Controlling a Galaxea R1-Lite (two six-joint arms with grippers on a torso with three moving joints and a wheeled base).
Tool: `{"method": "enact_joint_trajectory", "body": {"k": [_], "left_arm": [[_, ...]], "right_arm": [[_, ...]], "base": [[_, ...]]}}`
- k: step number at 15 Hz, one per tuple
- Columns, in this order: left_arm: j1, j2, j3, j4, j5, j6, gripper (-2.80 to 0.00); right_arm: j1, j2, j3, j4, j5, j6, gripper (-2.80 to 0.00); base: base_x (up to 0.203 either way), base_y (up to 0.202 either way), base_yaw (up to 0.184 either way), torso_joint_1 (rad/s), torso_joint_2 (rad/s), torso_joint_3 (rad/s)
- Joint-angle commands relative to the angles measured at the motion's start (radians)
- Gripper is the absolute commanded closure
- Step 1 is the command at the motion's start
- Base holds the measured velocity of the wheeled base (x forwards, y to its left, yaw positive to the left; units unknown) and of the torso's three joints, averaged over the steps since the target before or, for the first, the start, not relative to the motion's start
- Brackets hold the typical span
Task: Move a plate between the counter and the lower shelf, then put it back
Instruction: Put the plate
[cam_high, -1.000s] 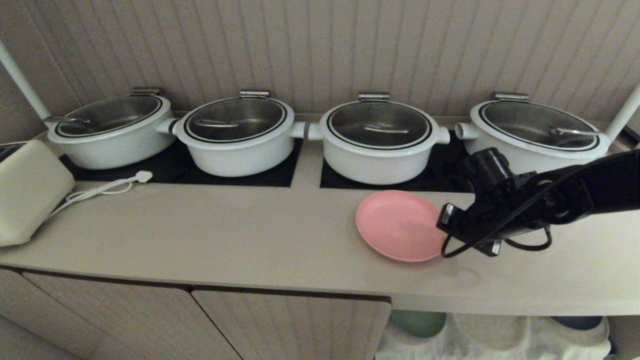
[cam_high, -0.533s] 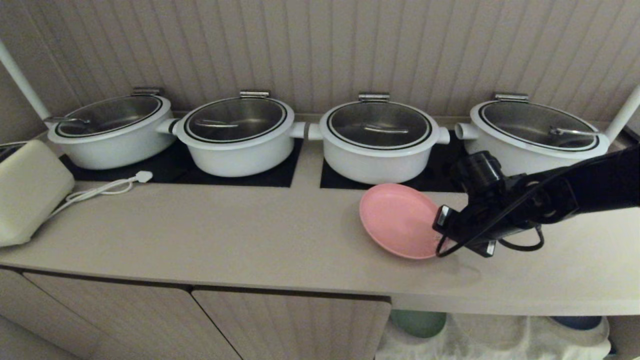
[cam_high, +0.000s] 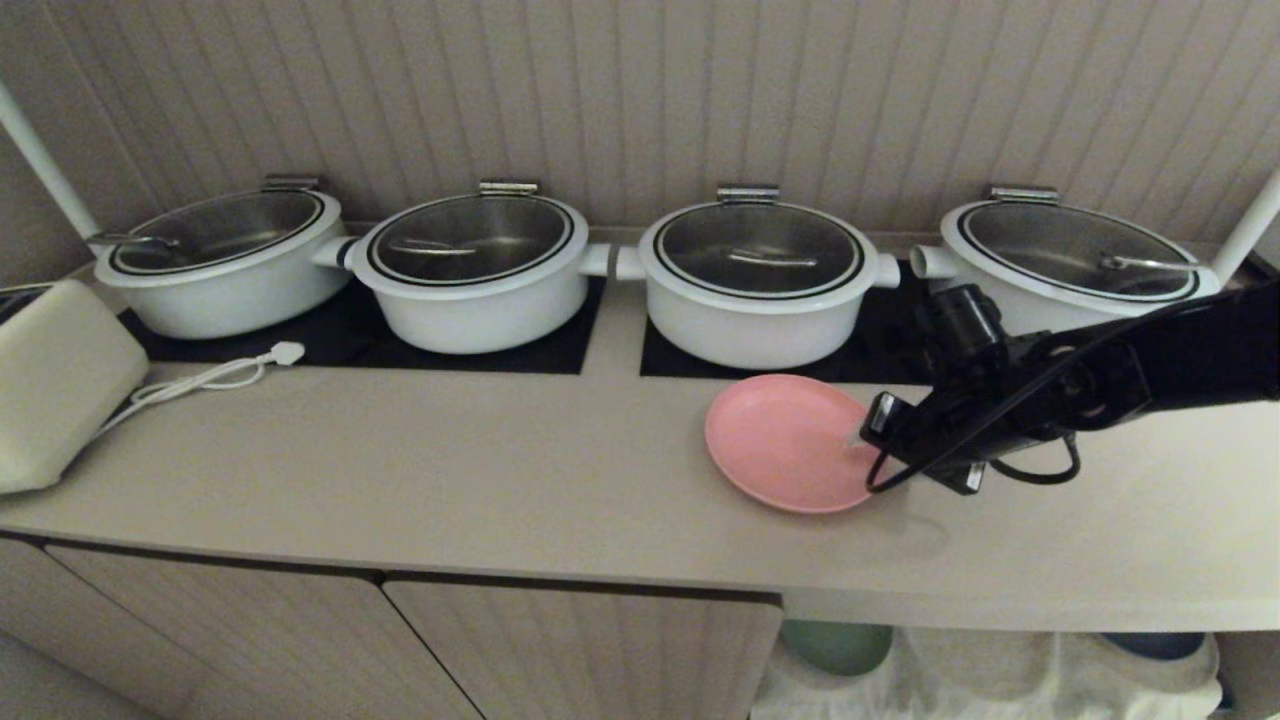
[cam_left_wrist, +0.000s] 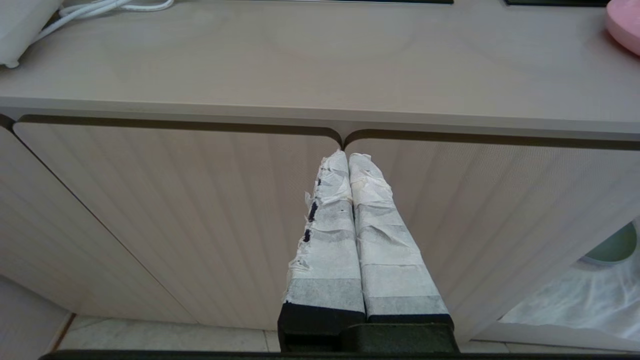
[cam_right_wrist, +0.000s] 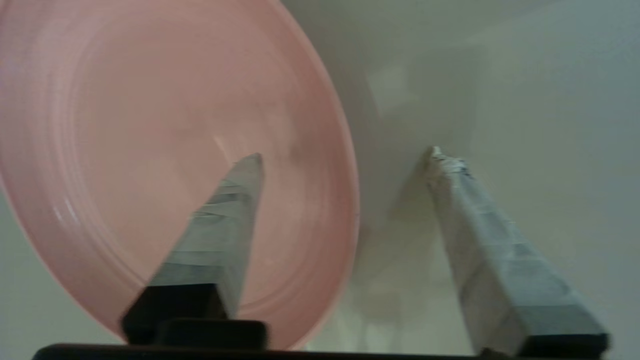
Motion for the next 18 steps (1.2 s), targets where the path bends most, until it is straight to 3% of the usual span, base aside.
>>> {"method": "enact_joint_trajectory", "body": {"k": [1,13,14,18], "left_arm": [[0.000,0.000,0.000,0.000,-0.001,-0.002,0.00],[0.000,0.000,0.000,0.000,-0.001,0.000,0.00],[0.000,0.000,0.000,0.000,-0.001,0.000,0.00],[0.000,0.000,0.000,0.000,0.001,0.000,0.00]], "right_arm": [[-0.001,-0.021,-0.002,0.004,-0.002,0.004,-2.80],[-0.009,-0.225,0.056,0.086,-0.024,-0.025,-2.80],[-0.009,-0.252,0.086,0.085,-0.023,-0.040,0.00],[-0.010,-0.401,0.208,0.077,-0.025,-0.116,0.00]], "base": [[0.000,0.000,0.000,0.000,0.00,0.000],[0.000,0.000,0.000,0.000,0.00,0.000],[0.000,0.000,0.000,0.000,0.00,0.000],[0.000,0.000,0.000,0.000,0.00,0.000]]}}
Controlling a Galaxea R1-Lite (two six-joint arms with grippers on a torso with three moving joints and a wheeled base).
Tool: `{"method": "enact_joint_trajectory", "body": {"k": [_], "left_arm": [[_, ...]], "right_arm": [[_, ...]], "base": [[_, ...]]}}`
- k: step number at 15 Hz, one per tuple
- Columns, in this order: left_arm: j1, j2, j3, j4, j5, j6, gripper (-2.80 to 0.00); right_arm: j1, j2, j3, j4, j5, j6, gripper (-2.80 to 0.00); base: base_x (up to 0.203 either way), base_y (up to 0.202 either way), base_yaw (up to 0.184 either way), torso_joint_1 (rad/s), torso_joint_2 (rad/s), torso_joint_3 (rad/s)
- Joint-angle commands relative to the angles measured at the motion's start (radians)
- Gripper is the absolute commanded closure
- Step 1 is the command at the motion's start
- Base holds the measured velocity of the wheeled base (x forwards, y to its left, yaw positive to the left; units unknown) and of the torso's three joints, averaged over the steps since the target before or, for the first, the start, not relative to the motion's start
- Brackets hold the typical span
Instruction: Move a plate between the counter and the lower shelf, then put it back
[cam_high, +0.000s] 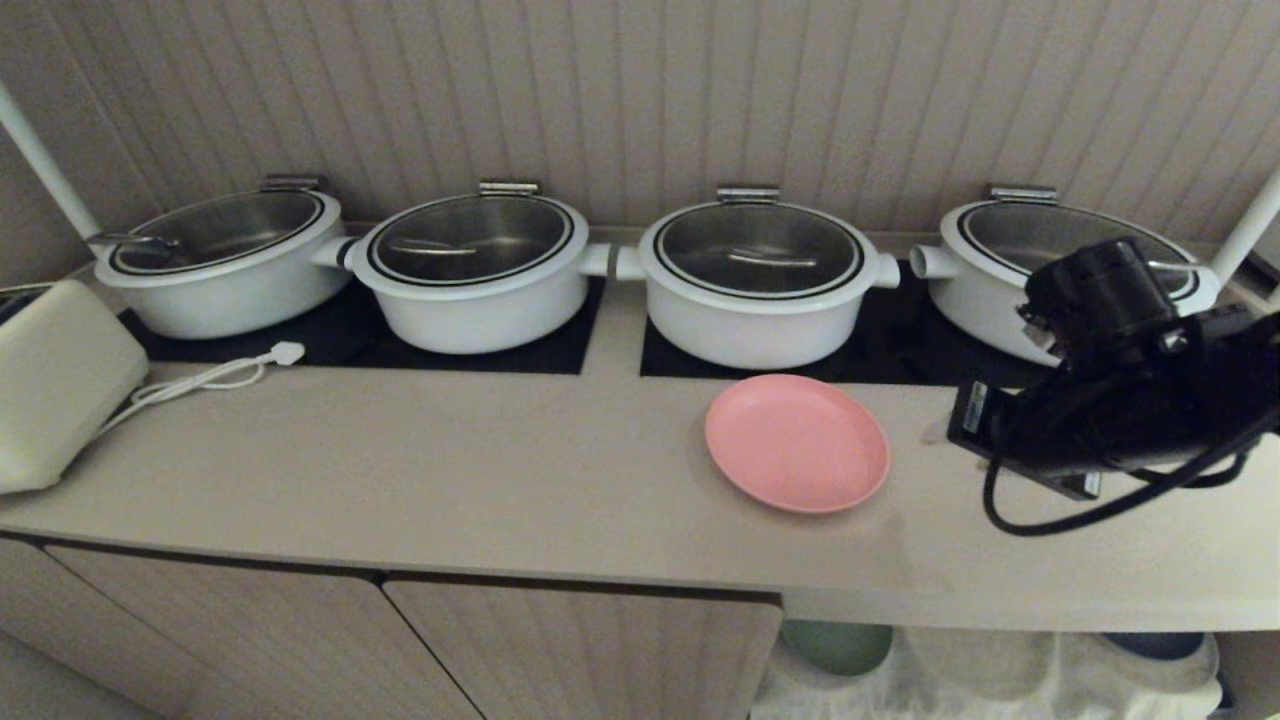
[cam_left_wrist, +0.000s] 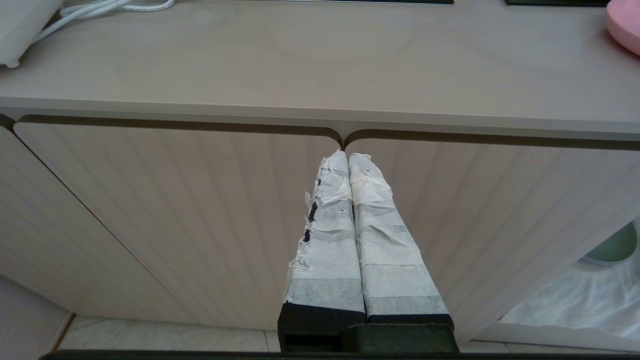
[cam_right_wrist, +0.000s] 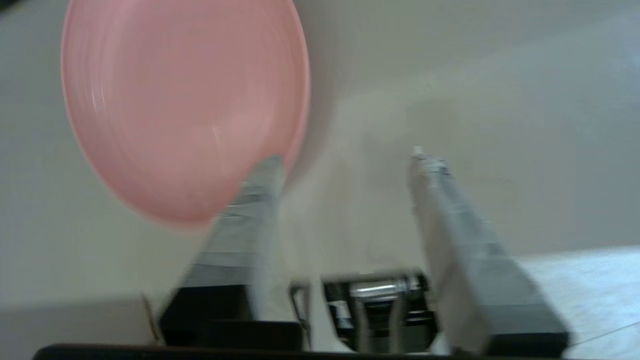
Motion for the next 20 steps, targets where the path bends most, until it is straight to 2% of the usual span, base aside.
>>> {"method": "enact_joint_trajectory", "body": {"k": [1,4,8,12,15,17,20], "left_arm": [[0.000,0.000,0.000,0.000,-0.001,-0.001,0.00],[0.000,0.000,0.000,0.000,-0.001,-0.001,0.00],[0.000,0.000,0.000,0.000,-0.001,-0.001,0.00],[0.000,0.000,0.000,0.000,-0.001,-0.001,0.00],[0.000,0.000,0.000,0.000,0.000,-0.001,0.00],[0.000,0.000,0.000,0.000,0.000,-0.001,0.00],[0.000,0.000,0.000,0.000,0.000,-0.001,0.00]], "right_arm": [[0.000,-0.124,0.065,0.000,-0.001,-0.032,0.00],[-0.004,-0.278,0.146,-0.005,-0.012,-0.120,0.00],[-0.028,-0.550,0.290,-0.010,-0.016,-0.283,0.00],[-0.046,-0.856,0.552,-0.052,-0.018,-0.418,0.00],[-0.070,-1.099,0.817,-0.166,-0.019,-0.476,0.00],[-0.106,-1.267,0.994,-0.289,-0.018,-0.532,0.00],[-0.190,-1.382,1.110,-0.393,-0.010,-0.611,0.00]], "base": [[0.000,0.000,0.000,0.000,0.00,0.000],[0.000,0.000,0.000,0.000,0.00,0.000],[0.000,0.000,0.000,0.000,0.00,0.000],[0.000,0.000,0.000,0.000,0.00,0.000],[0.000,0.000,0.000,0.000,0.00,0.000],[0.000,0.000,0.000,0.000,0.00,0.000],[0.000,0.000,0.000,0.000,0.00,0.000]]}}
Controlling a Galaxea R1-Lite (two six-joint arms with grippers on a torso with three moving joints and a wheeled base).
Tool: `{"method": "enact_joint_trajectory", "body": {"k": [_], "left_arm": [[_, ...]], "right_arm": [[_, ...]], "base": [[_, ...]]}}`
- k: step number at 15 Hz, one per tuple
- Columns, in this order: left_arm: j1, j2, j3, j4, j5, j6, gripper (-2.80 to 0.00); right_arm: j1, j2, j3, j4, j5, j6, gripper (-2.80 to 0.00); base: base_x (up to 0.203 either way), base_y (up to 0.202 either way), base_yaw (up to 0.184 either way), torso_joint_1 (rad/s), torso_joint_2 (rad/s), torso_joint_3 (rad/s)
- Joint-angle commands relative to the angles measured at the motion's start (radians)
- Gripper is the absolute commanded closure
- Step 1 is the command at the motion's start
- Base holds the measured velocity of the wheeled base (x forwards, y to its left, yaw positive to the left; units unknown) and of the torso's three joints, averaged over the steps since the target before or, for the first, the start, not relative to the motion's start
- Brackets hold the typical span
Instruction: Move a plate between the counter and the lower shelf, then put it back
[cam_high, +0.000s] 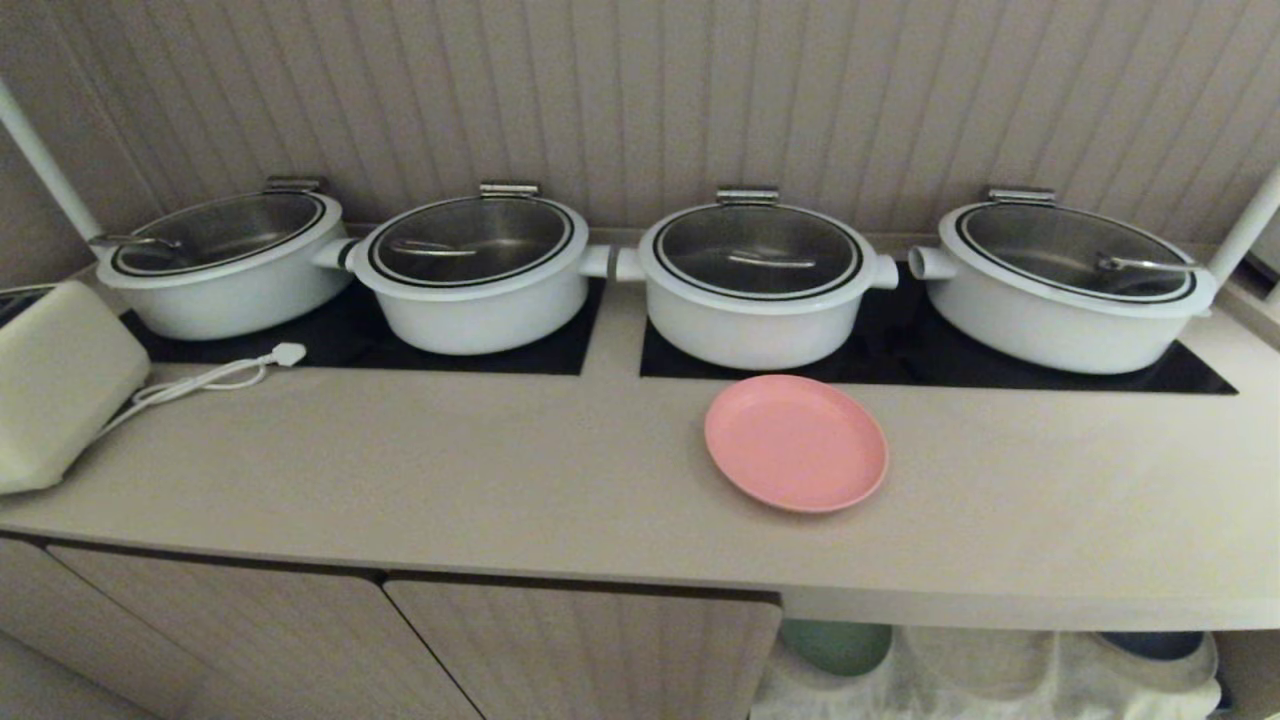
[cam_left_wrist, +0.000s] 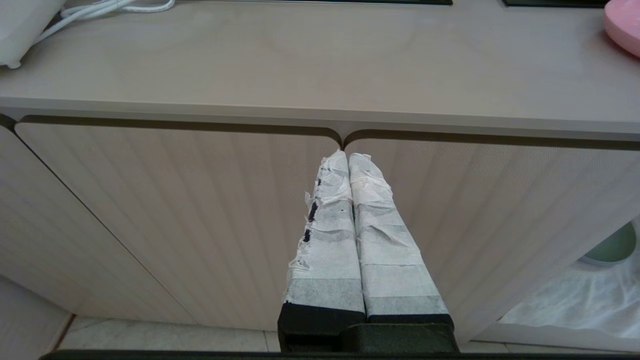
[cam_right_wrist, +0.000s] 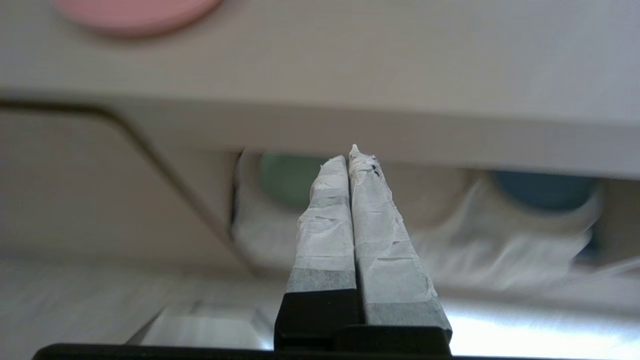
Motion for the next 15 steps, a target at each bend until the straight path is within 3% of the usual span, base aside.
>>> {"method": "enact_joint_trajectory", "body": {"k": [1,4,10,15], "left_arm": [[0.000,0.000,0.000,0.000,-0.001,0.000,0.00],[0.000,0.000,0.000,0.000,-0.001,0.000,0.00],[0.000,0.000,0.000,0.000,-0.001,0.000,0.00],[0.000,0.000,0.000,0.000,0.001,0.000,0.00]], "right_arm": [[-0.063,-0.097,0.043,-0.010,0.007,-0.019,0.00],[-0.197,-0.113,0.045,0.088,0.071,-0.085,0.00],[-0.139,-0.374,0.045,0.108,0.114,-0.089,0.00],[-0.139,-0.378,0.045,0.109,0.113,-0.097,0.00]], "base": [[0.000,0.000,0.000,0.000,0.00,0.000],[0.000,0.000,0.000,0.000,0.00,0.000],[0.000,0.000,0.000,0.000,0.00,0.000],[0.000,0.000,0.000,0.000,0.00,0.000]]}}
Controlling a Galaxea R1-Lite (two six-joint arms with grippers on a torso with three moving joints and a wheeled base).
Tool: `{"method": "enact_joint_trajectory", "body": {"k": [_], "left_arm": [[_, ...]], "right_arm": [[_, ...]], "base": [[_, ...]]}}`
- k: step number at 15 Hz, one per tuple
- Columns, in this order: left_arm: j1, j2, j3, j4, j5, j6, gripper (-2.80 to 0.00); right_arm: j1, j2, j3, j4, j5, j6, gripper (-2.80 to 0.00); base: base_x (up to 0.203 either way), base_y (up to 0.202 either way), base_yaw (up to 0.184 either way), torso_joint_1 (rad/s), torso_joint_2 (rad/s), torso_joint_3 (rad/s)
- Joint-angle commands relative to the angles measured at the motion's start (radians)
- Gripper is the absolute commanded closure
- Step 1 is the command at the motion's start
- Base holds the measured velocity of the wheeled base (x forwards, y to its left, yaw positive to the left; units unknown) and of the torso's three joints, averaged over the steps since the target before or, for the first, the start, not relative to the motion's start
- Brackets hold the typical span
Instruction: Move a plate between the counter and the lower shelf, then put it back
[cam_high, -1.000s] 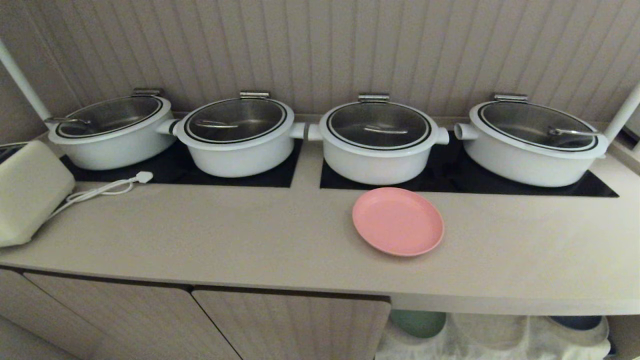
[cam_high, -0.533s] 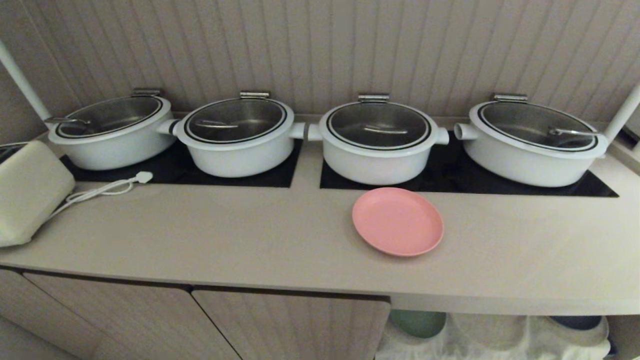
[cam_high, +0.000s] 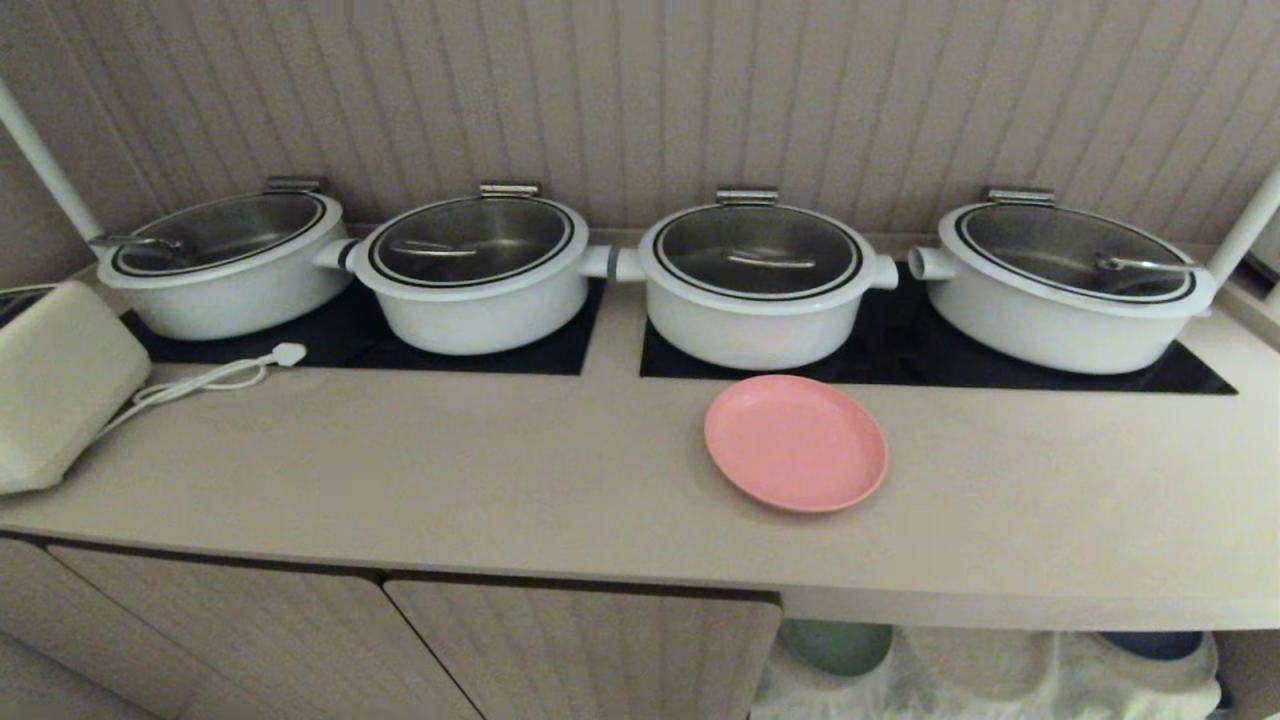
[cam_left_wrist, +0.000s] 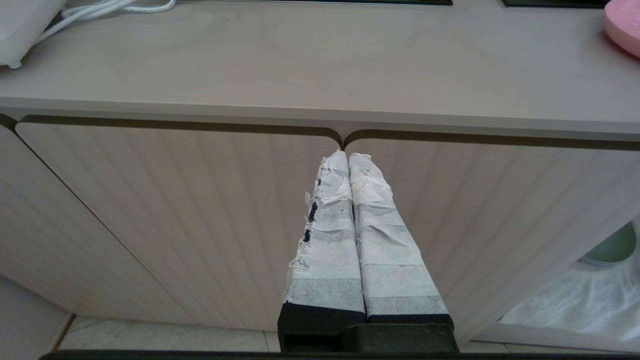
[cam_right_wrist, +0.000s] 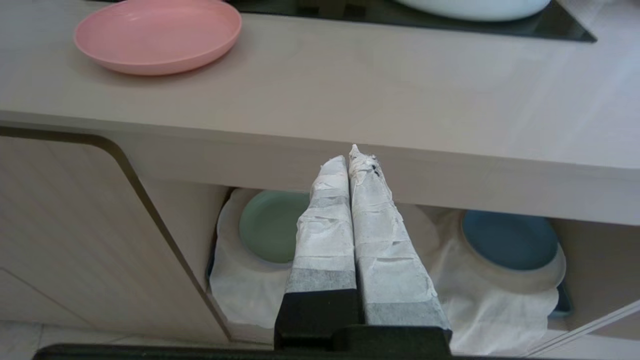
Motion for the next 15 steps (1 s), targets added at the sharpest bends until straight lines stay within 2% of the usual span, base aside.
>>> {"method": "enact_joint_trajectory", "body": {"k": [1,15], "left_arm": [[0.000,0.000,0.000,0.000,0.000,0.000,0.00],[0.000,0.000,0.000,0.000,0.000,0.000,0.00]], "right_arm": [[0.000,-0.008,0.000,-0.001,-0.004,0.002,0.00],[0.000,-0.008,-0.002,-0.002,-0.030,0.017,0.00]], "base": [[0.000,0.000,0.000,0.000,0.00,0.000],[0.000,0.000,0.000,0.000,0.00,0.000]]}}
